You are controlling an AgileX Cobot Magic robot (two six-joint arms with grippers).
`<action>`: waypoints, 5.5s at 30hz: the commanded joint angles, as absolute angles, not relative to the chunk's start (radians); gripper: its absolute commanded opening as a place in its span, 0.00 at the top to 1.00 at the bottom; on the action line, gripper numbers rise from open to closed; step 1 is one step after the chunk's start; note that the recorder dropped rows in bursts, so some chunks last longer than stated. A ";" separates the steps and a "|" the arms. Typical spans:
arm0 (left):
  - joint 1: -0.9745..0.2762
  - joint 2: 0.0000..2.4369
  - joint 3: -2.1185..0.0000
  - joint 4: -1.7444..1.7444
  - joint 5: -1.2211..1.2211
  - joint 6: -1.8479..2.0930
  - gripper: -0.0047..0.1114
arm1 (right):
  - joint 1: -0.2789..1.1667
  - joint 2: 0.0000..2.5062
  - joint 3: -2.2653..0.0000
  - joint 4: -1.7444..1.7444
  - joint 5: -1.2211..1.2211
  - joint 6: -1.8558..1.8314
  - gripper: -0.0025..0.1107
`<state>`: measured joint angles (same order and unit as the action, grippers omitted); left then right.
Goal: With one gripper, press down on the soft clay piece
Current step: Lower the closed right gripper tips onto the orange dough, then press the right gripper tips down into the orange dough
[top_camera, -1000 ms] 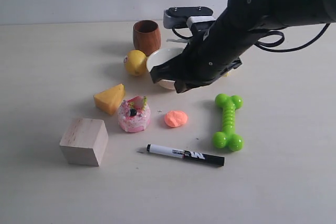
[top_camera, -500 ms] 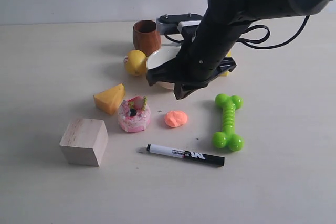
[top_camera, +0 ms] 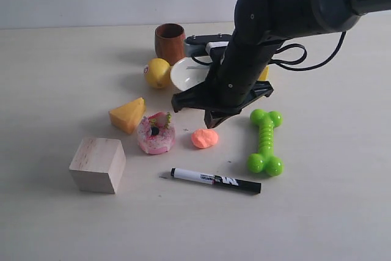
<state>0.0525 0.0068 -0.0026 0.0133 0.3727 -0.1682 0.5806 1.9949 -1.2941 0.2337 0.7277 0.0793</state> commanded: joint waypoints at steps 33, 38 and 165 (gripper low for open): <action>0.048 0.000 0.000 0.007 0.372 -0.165 0.96 | 0.628 2.034 -1.326 0.168 0.681 0.163 0.98; 0.048 0.000 0.000 0.007 0.372 -0.165 0.96 | 0.628 2.052 -1.326 0.156 0.683 0.185 0.98; 0.048 0.000 0.000 0.007 0.372 -0.165 0.96 | 0.628 2.196 -1.322 0.181 0.814 0.183 0.98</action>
